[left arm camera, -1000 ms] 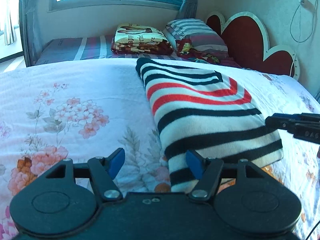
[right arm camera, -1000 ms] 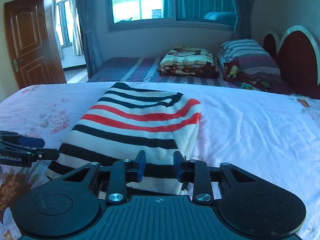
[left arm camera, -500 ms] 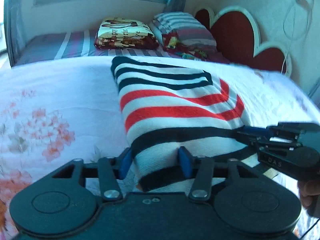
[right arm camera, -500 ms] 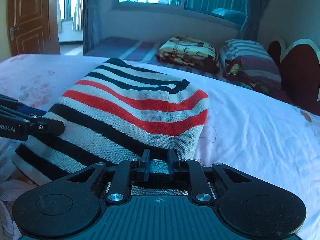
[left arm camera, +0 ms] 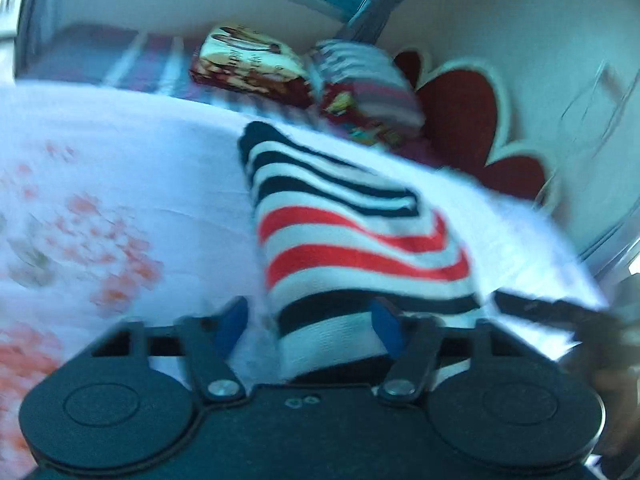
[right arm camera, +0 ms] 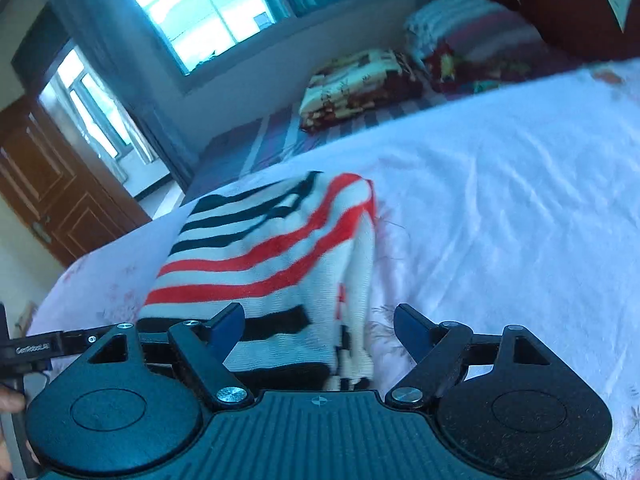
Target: Fold small clothes
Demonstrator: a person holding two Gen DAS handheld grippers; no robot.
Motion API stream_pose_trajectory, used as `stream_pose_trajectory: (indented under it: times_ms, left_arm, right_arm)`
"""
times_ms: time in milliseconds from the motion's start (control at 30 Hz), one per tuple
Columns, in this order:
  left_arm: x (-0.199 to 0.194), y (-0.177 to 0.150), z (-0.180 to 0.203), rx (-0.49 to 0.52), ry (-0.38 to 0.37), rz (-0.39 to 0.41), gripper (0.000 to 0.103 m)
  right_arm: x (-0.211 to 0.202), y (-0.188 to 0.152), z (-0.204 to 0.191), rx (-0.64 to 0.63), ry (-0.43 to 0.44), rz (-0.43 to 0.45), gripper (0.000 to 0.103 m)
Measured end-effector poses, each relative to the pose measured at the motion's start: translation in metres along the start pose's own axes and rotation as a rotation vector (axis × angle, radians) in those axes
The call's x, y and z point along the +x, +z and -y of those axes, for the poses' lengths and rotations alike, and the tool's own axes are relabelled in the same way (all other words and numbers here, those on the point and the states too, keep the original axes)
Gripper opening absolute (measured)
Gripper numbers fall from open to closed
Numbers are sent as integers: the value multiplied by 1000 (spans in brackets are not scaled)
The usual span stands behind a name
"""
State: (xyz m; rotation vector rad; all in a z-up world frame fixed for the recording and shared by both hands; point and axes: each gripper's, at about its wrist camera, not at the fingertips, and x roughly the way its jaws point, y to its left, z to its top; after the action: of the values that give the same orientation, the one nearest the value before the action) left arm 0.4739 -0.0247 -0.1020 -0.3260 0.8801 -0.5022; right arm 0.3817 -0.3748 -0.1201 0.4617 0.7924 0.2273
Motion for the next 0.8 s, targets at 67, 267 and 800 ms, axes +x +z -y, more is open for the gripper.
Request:
stream_pose_trajectory:
  times_ms: [67,267,800]
  left_arm:
    - [-5,1,-6,-38,23,42,0]
    - [-3,7,-19,-83,7,40,103]
    - [64,7,-4,-64,-104,-133,71]
  right_arm:
    - [1,3,14,66,42,-12,76]
    - [1,10,40,167,140,-47,76]
    - [45,22,45,134,250,-194,58]
